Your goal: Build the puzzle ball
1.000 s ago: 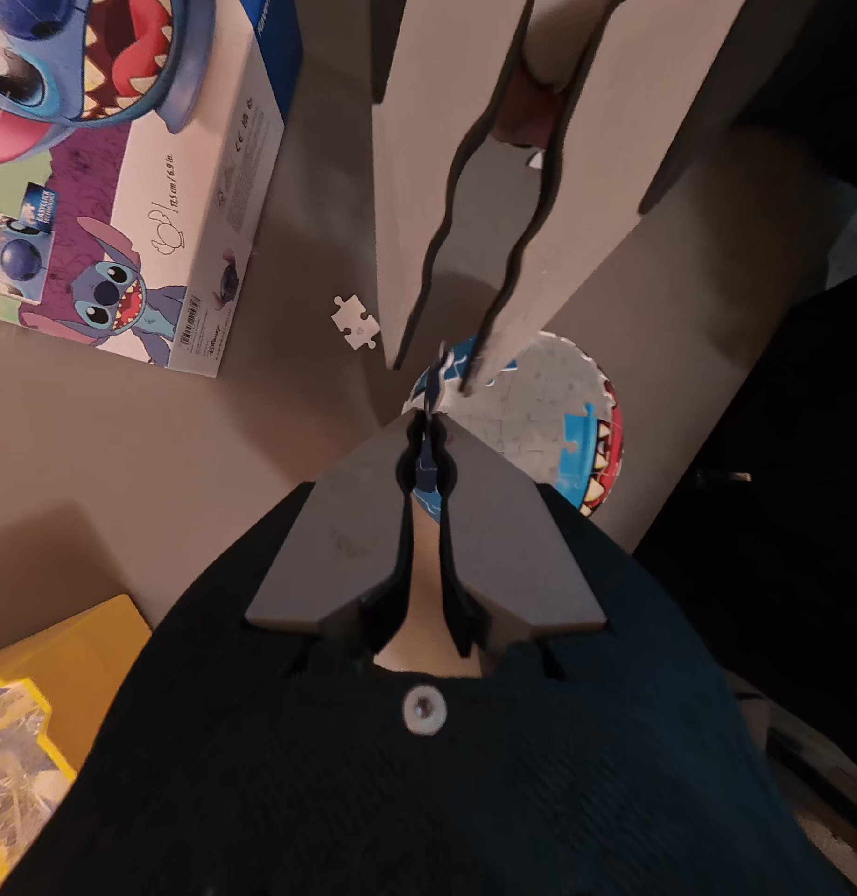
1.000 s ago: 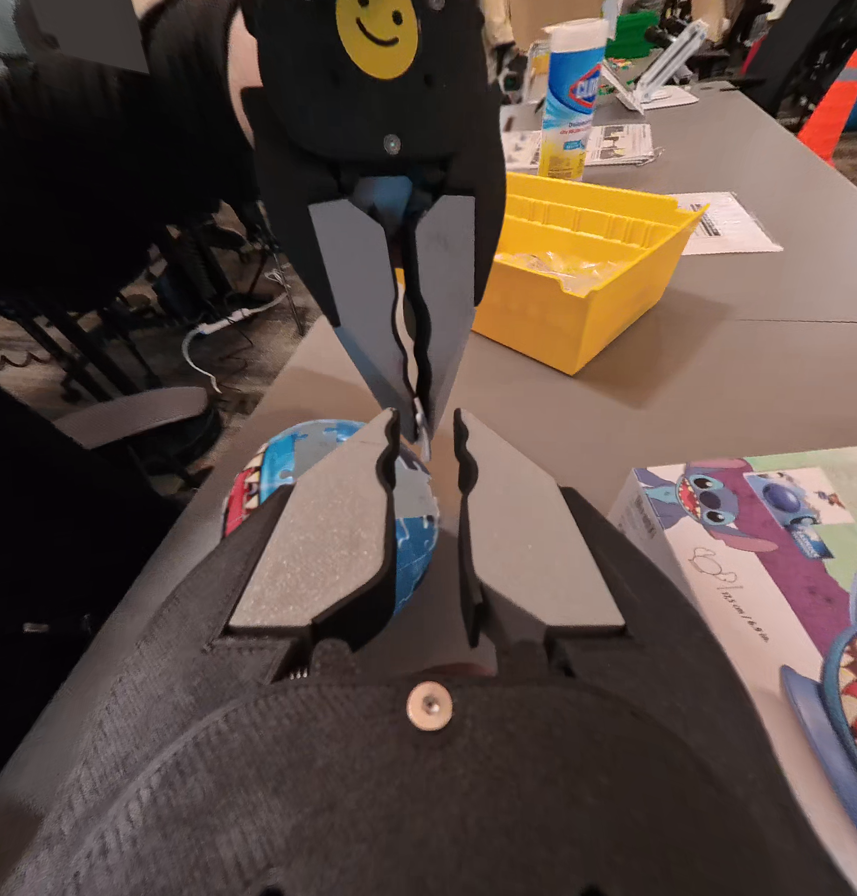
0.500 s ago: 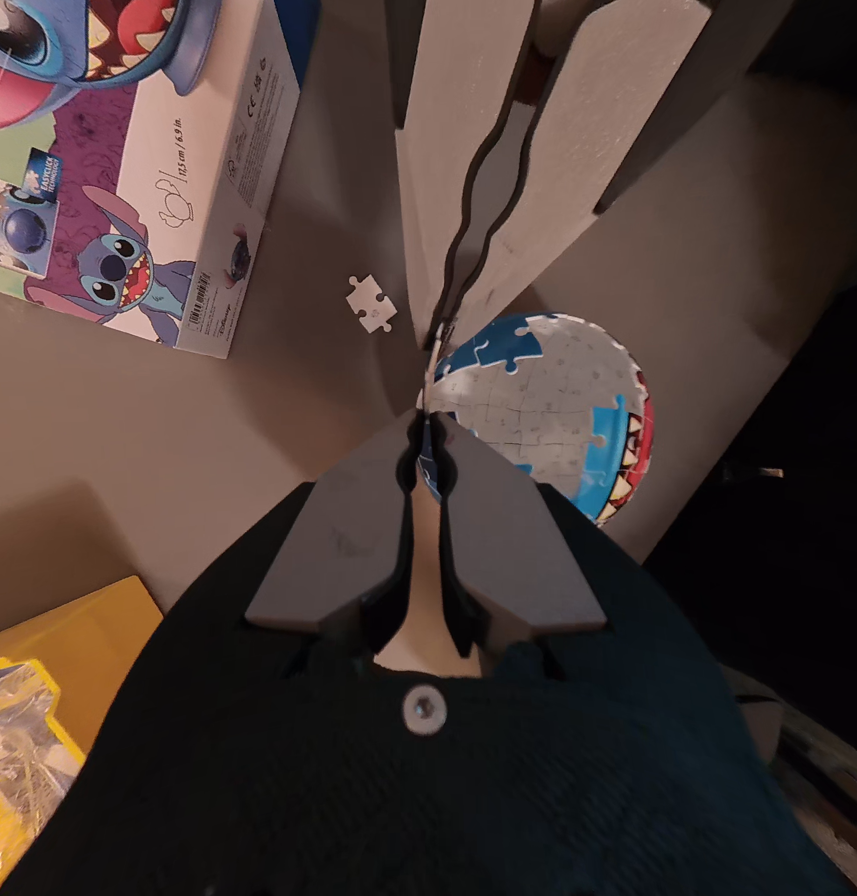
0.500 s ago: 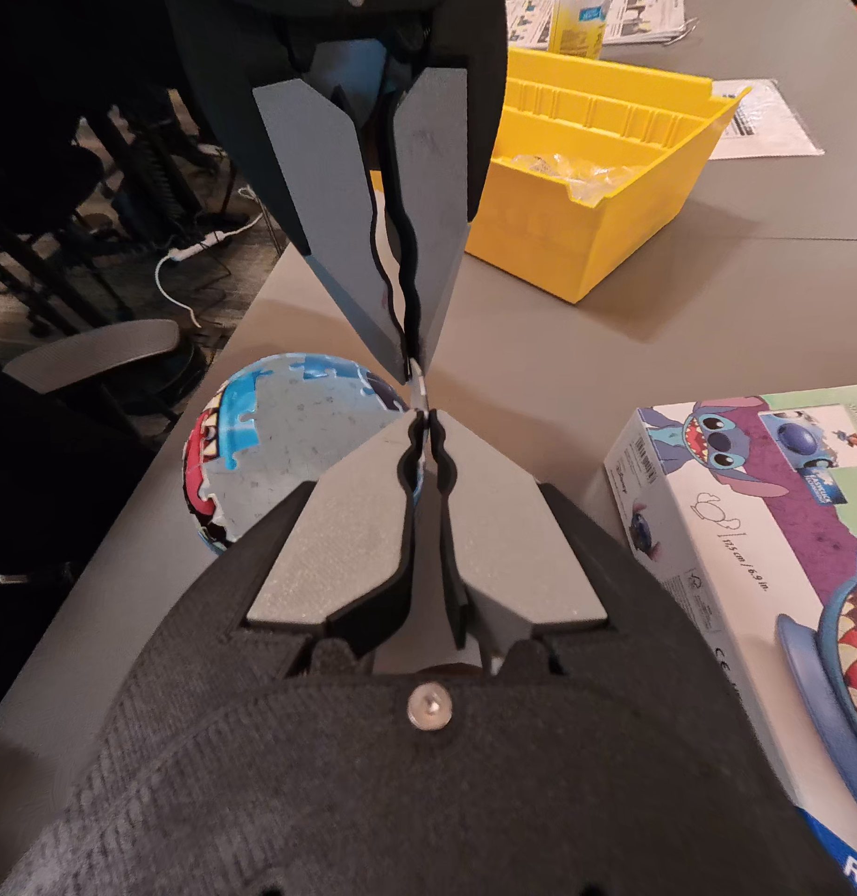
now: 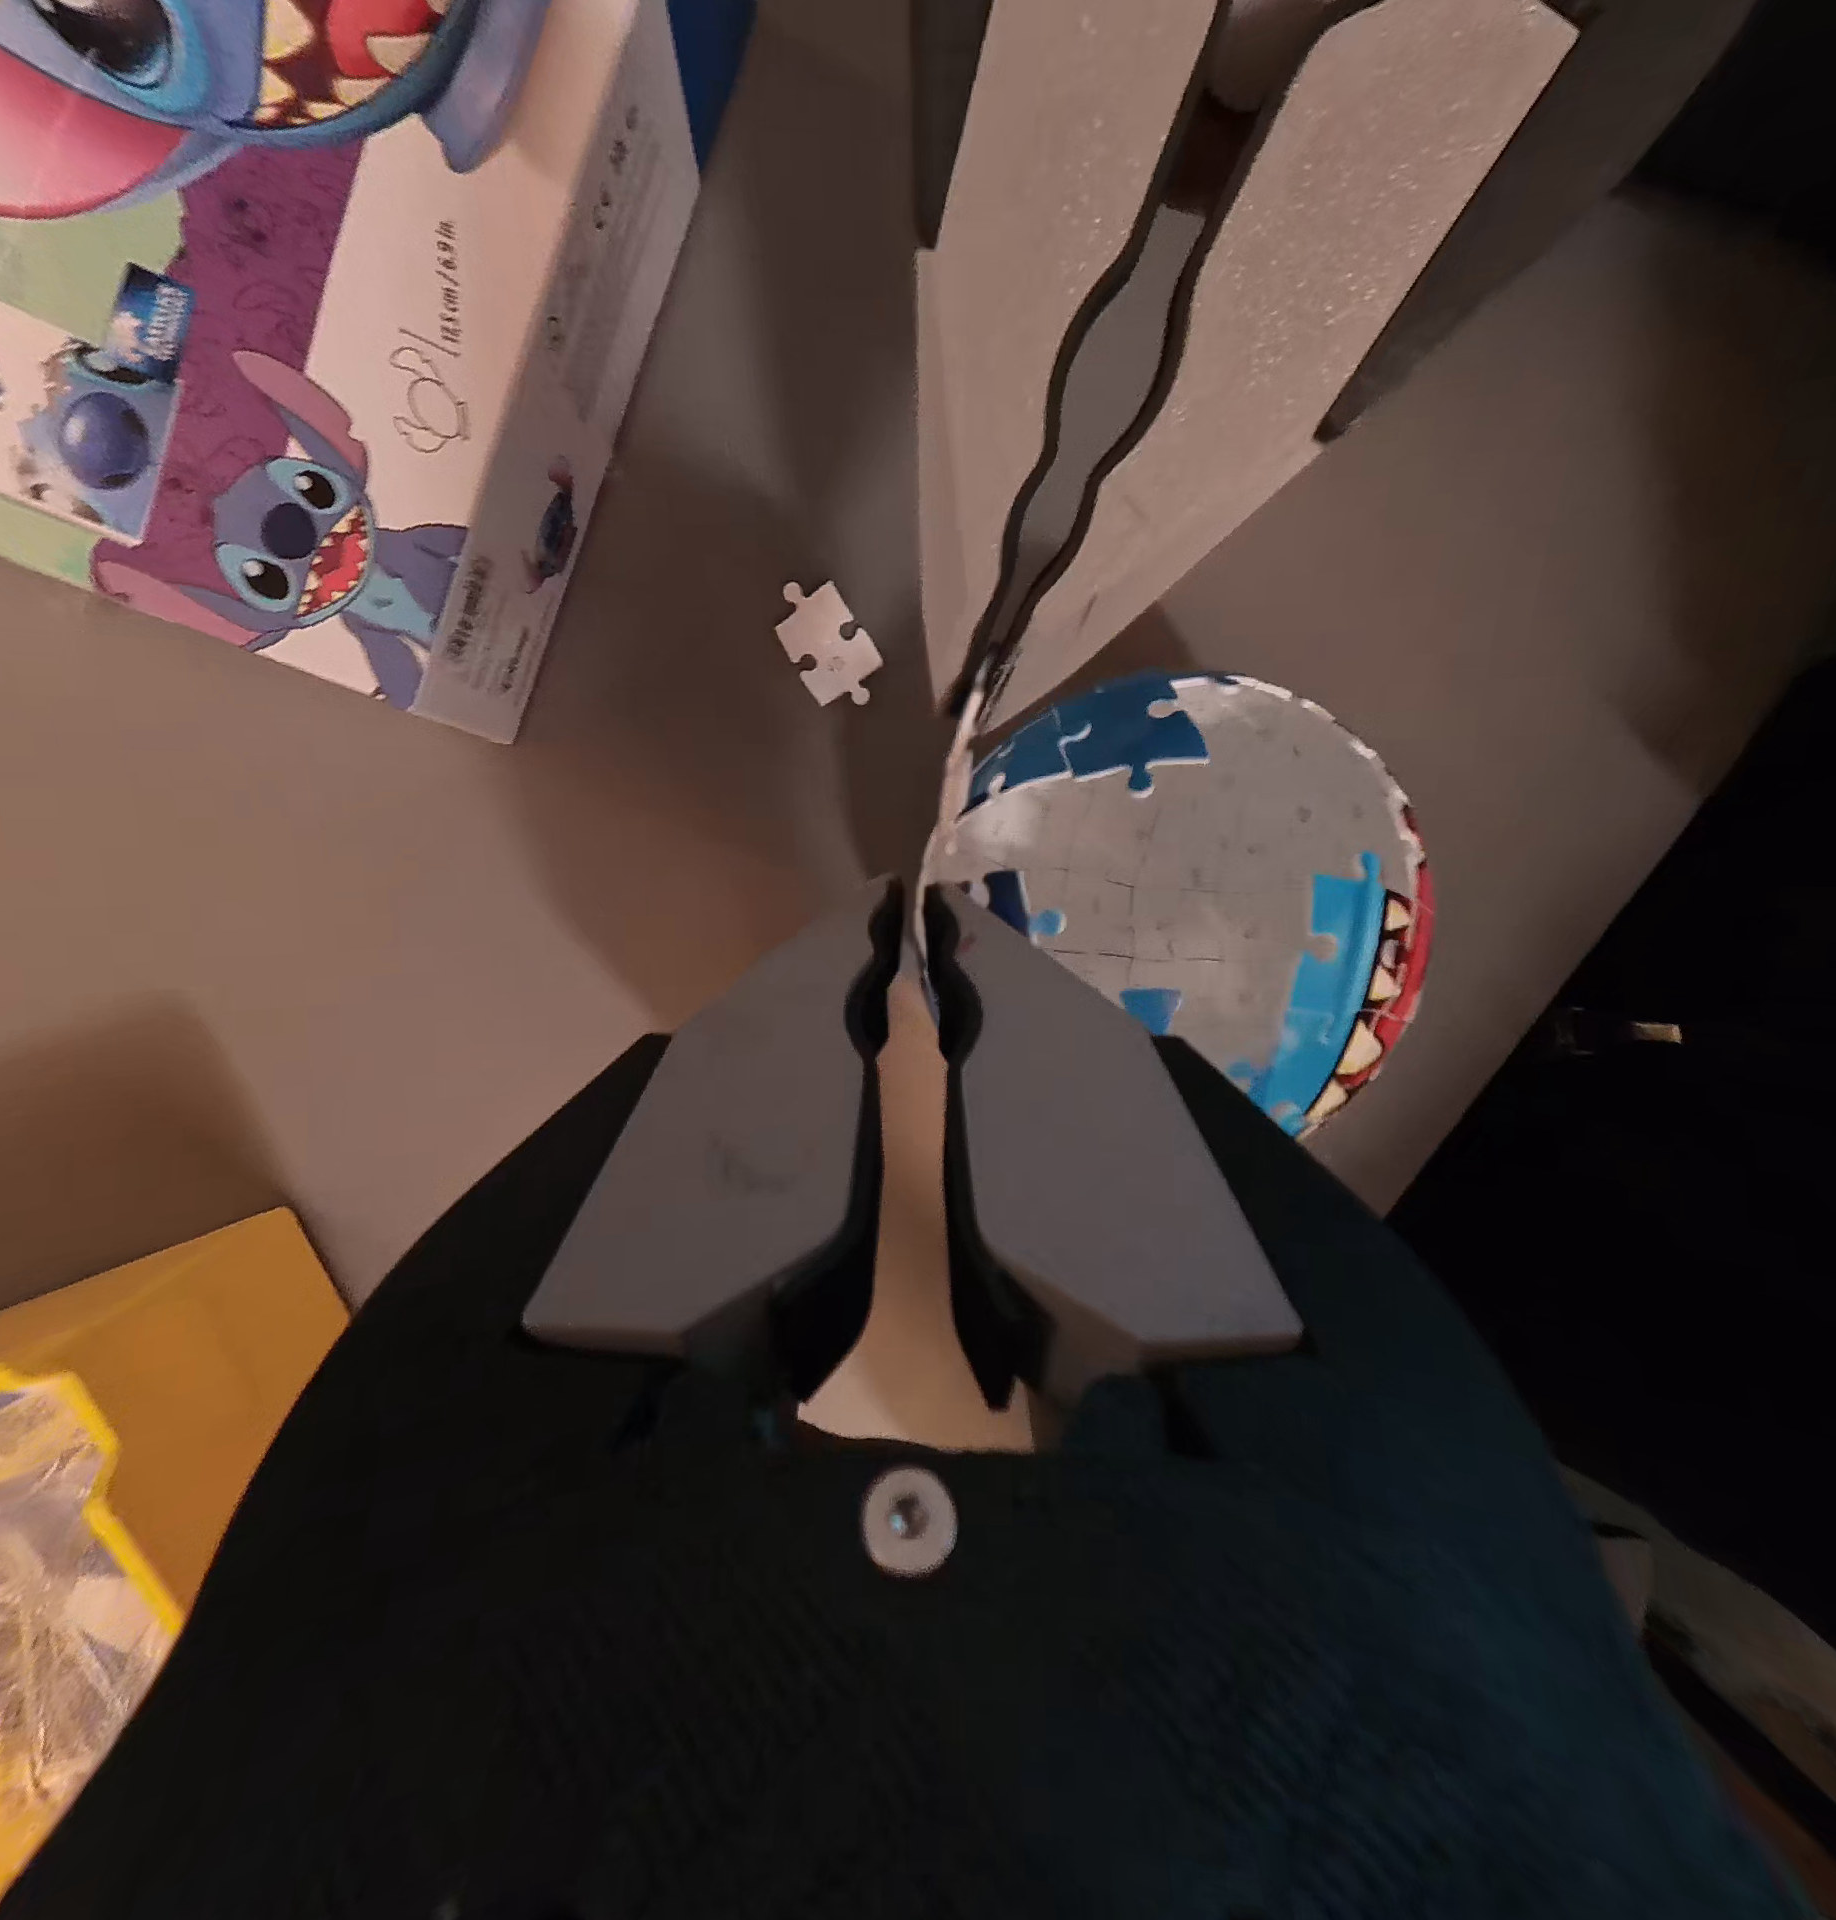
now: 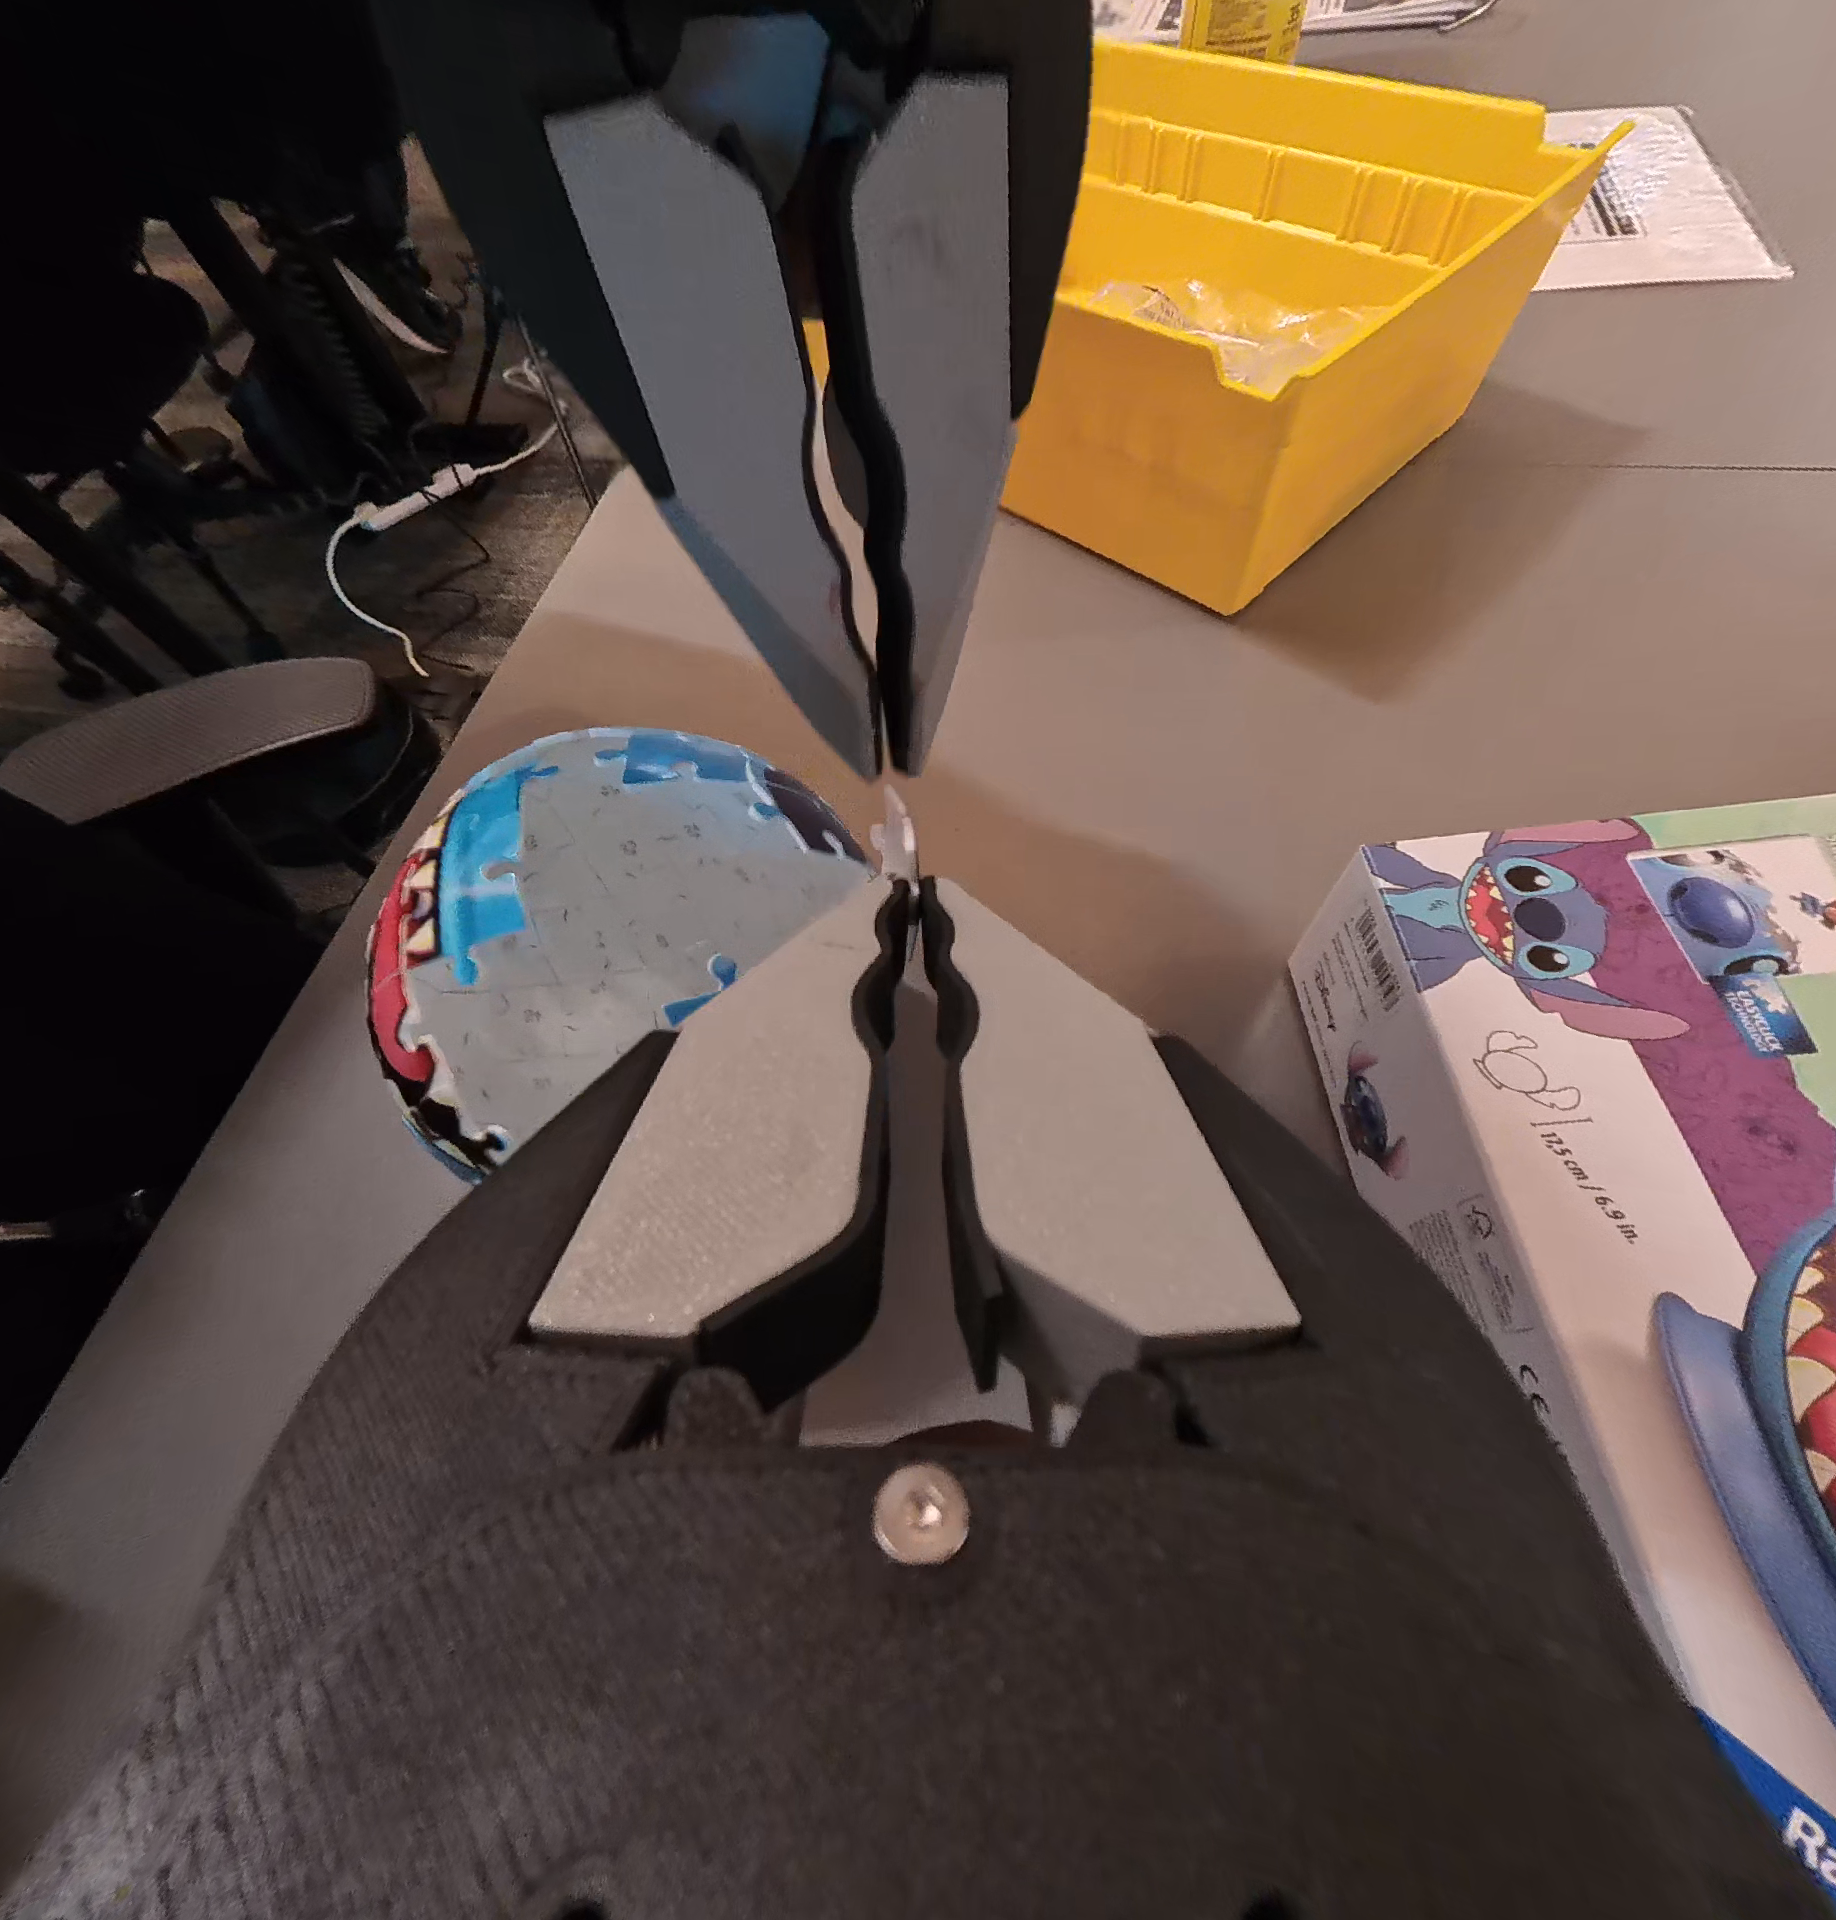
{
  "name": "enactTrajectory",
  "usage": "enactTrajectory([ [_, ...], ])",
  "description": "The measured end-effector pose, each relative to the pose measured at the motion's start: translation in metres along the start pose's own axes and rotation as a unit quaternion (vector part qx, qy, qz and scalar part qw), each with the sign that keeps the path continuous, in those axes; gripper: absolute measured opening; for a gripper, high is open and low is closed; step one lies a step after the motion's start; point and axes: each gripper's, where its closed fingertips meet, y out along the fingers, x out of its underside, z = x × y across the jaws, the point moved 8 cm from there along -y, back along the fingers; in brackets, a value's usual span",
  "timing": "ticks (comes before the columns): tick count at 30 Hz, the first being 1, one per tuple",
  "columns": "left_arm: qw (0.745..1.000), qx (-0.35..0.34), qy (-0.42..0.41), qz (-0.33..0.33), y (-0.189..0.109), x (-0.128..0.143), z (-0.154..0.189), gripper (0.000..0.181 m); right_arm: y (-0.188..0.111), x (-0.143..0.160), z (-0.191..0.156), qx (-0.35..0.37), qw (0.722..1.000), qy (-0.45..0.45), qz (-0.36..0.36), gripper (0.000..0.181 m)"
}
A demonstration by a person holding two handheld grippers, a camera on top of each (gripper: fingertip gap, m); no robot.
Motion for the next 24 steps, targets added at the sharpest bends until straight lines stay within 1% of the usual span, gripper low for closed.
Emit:
enactTrajectory([
  [3, 1.0, -0.012, -0.014, 0.019, -0.014, 0.007, -0.006, 0.009, 0.002, 0.002, -0.002, -0.02, 1.0, 0.007, -0.012, 0.0],
  [8, 0.998, -0.019, -0.029, 0.047, -0.027, 0.02, -0.007, 0.011, 0.008, 0.004, -0.006, -0.026, 0.999, -0.013, -0.047, 0.0],
  [12, 0.998, -0.015, -0.028, 0.049, -0.025, 0.027, -0.003, 0.014, 0.011, 0.003, -0.009, -0.025, 0.998, -0.028, -0.053, 0.0],
  [16, 0.999, -0.003, -0.025, 0.048, -0.019, 0.027, 0.001, 0.016, 0.014, 0.001, -0.009, -0.028, 0.996, -0.051, -0.066, 0.0],
  [19, 0.998, 0.017, -0.021, 0.052, -0.015, 0.024, 0.006, 0.018, 0.012, -0.005, -0.008, -0.021, 0.993, -0.083, -0.081, 0.0],
  [24, 0.999, 0.012, -0.015, 0.05, -0.016, 0.024, 0.008, 0.02, 0.012, -0.01, -0.01, -0.045, 0.982, -0.153, -0.101, 0.0],
])
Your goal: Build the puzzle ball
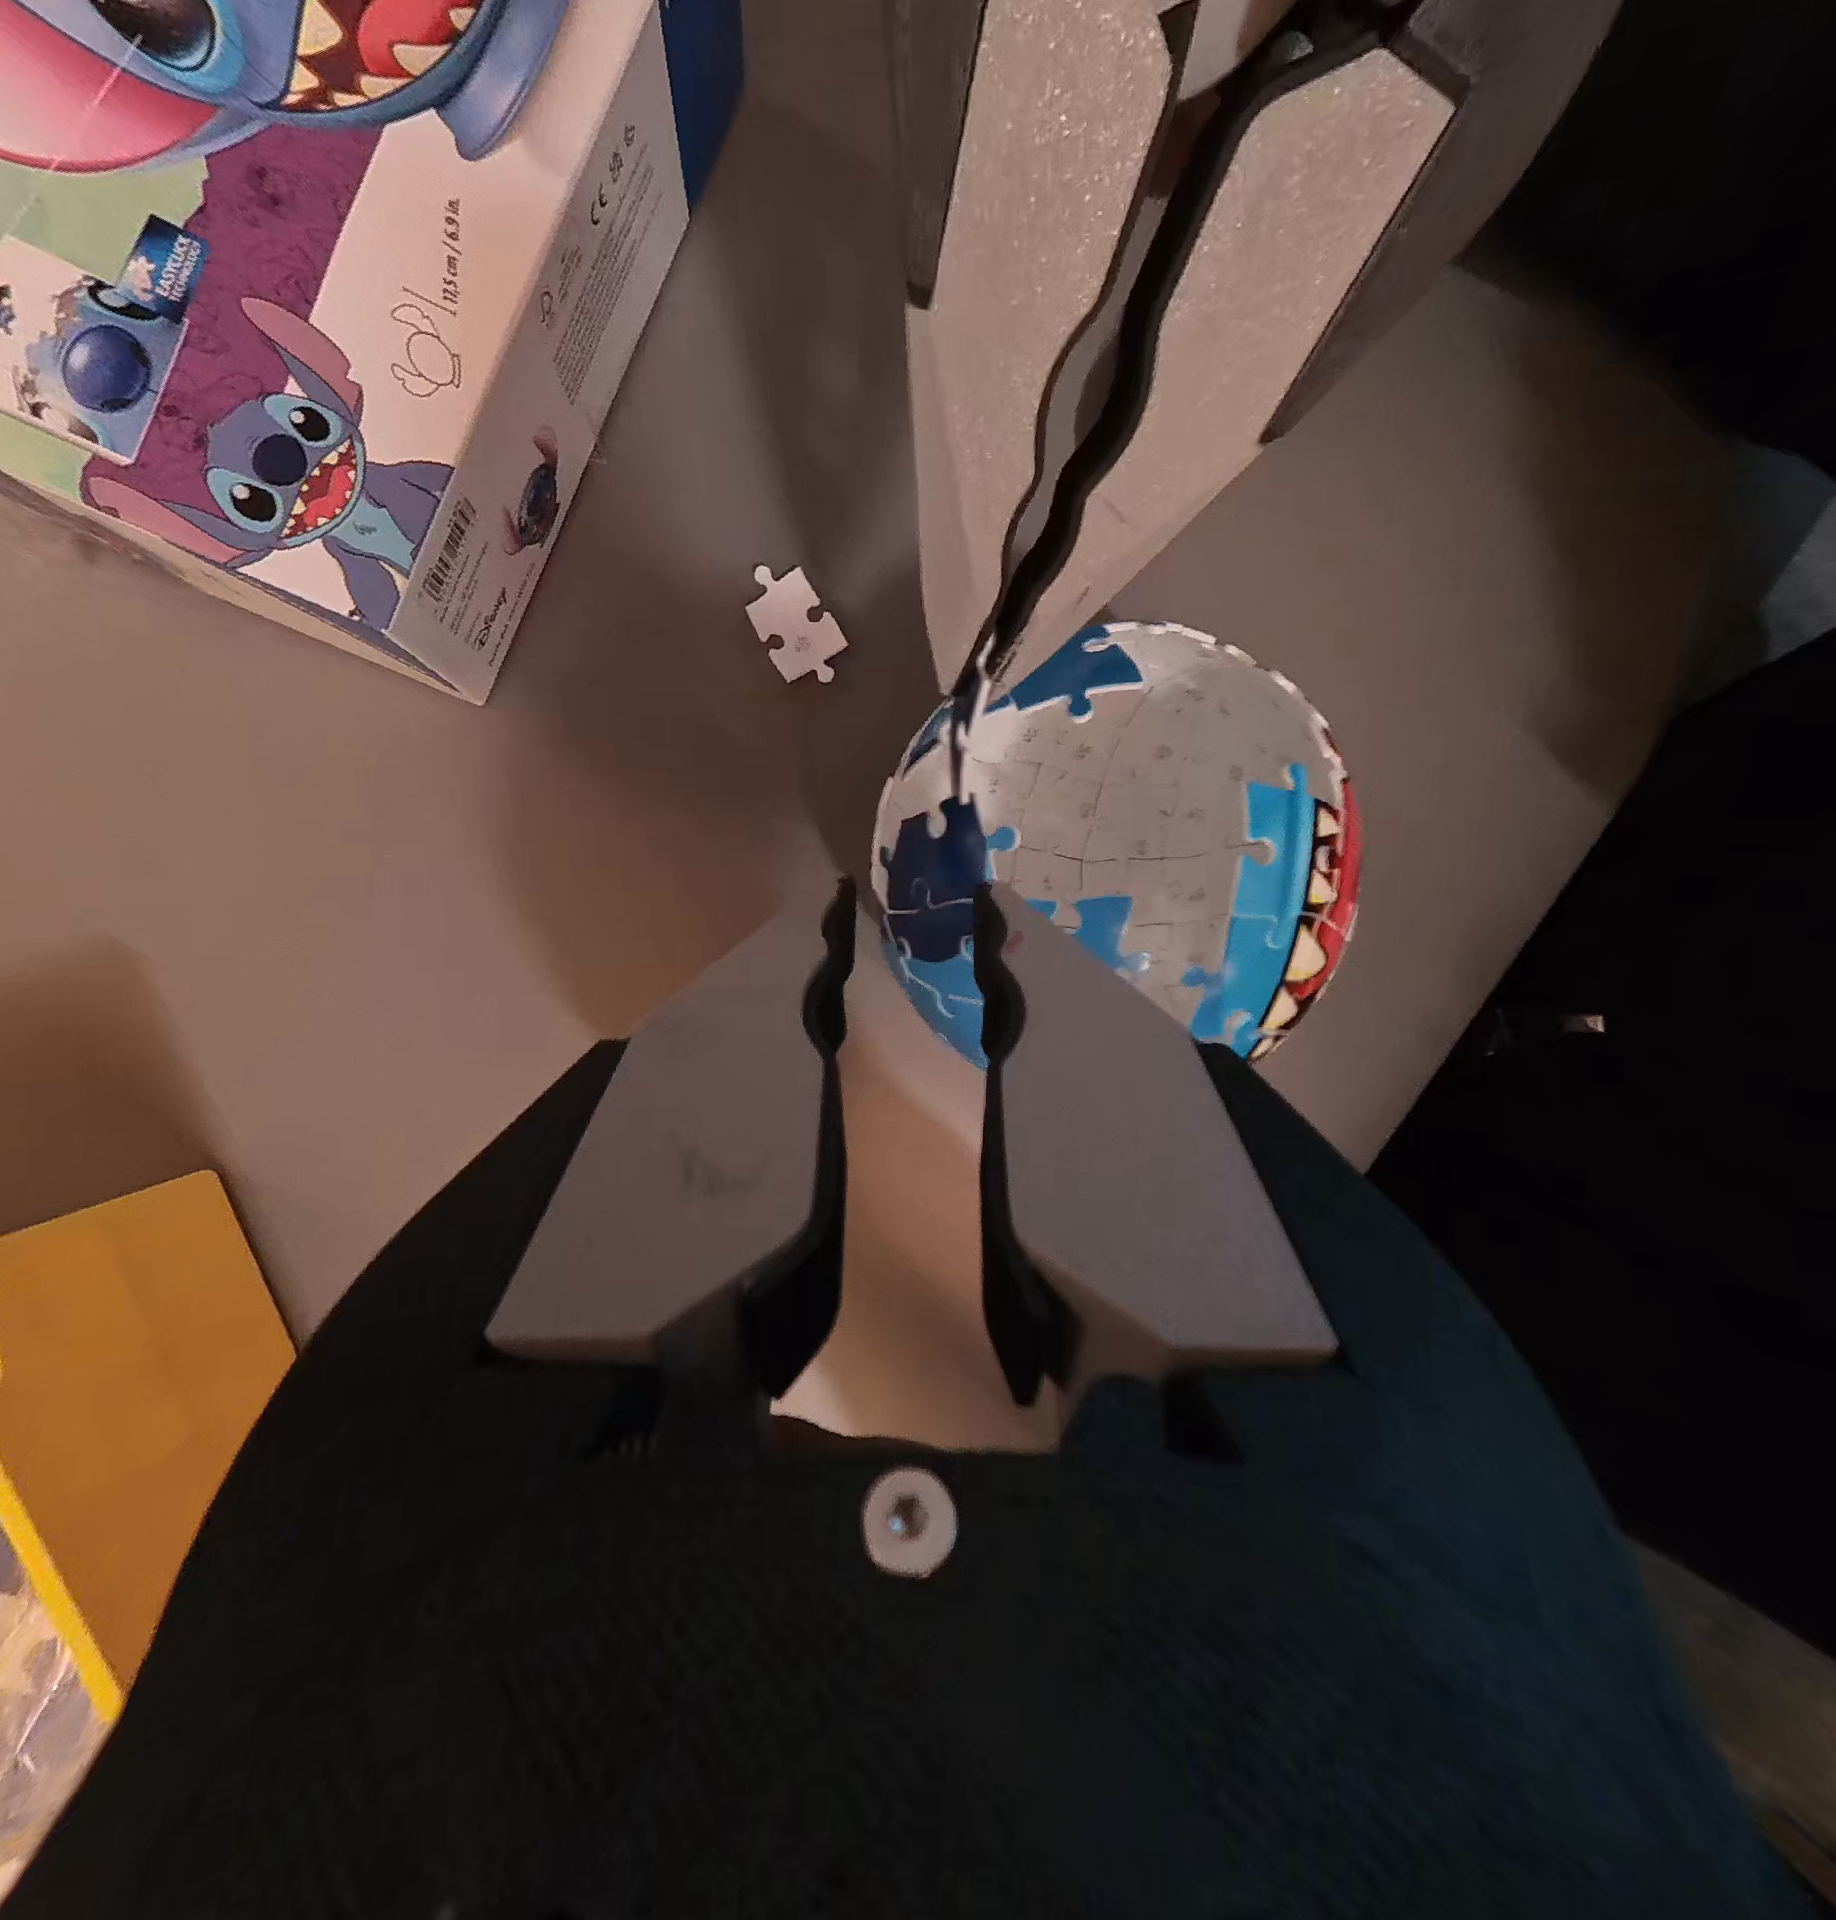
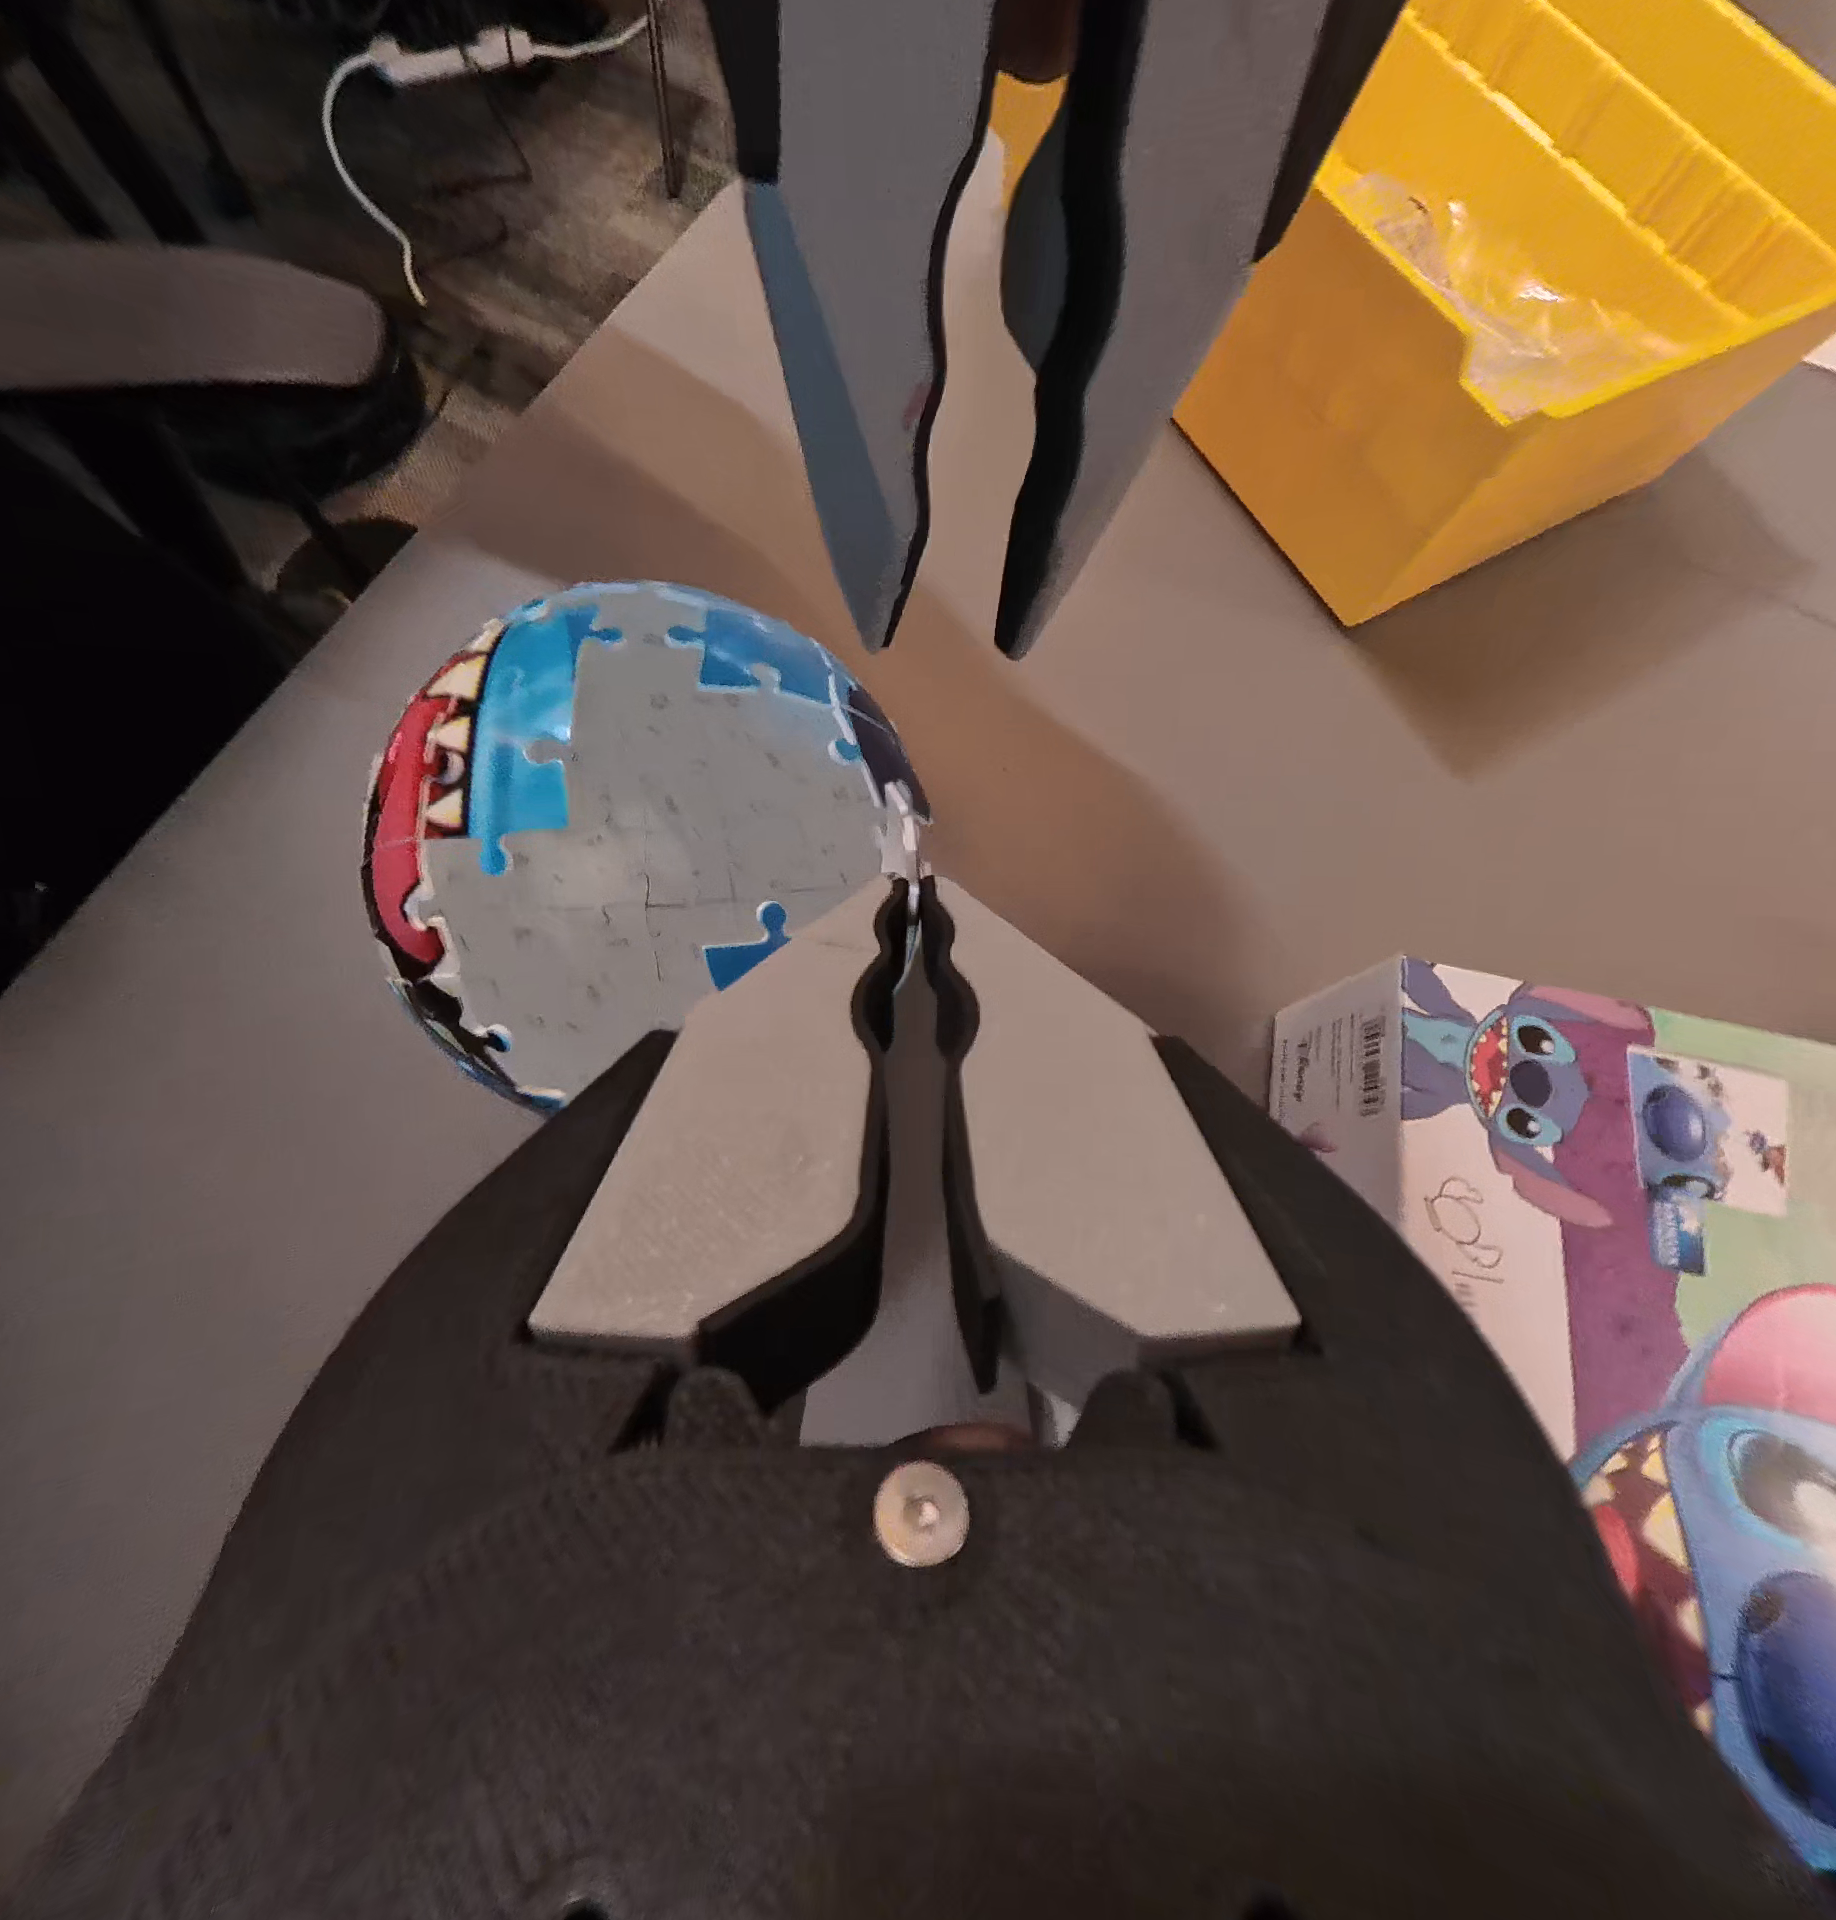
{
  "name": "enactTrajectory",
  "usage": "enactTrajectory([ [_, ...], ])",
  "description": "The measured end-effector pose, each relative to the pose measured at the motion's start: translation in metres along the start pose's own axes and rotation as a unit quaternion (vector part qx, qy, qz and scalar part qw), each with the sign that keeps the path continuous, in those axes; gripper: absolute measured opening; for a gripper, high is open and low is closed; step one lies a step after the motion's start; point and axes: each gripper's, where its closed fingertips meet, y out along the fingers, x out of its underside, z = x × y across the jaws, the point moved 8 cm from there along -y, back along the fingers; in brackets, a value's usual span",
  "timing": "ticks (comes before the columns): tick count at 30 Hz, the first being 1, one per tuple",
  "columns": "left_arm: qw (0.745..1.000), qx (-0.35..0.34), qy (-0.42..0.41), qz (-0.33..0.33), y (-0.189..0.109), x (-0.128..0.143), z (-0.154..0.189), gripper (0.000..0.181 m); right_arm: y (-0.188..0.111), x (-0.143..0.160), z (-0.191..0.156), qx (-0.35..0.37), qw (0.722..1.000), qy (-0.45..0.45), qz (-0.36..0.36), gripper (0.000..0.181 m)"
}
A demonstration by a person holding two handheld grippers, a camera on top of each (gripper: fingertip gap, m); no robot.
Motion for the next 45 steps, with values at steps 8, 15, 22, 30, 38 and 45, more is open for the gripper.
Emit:
enactTrajectory([
  [8, 1.0, 0.001, -0.015, 0.012, -0.001, 0.005, -0.004, 0.02, 0.005, 0.004, 0.018, -0.014, 0.999, -0.029, -0.021, 0.0],
  [15, 1.0, 0.007, -0.004, 0.017, 0.002, 0.006, 0.0, 0.021, 0.012, 0.005, 0.017, -0.058, 0.998, -0.025, 0.003, 0.0],
  [22, 1.0, 0.009, -0.006, 0.017, 0.005, 0.007, -0.002, 0.022, 0.021, 0.009, 0.018, -0.062, 0.998, -0.02, -0.014, 0.0],
  [30, 0.999, -0.001, -0.005, 0.034, 0.004, 0.003, -0.002, 0.022, 0.002, 0.007, 0.024, -0.035, 0.999, -0.016, 0.002, 0.0],
  [38, 0.998, -0.039, 0.026, 0.048, 0.001, -0.004, 0.009, 0.029, -0.008, 0.049, 0.036, -0.058, 0.987, 0.116, -0.099, 0.0],
  [45, 0.994, -0.009, 0.013, 0.11, -0.002, 0.032, 0.015, 0.046, 0.02, 0.083, 0.03, -0.039, 0.953, 0.217, -0.208, 0.009],
])
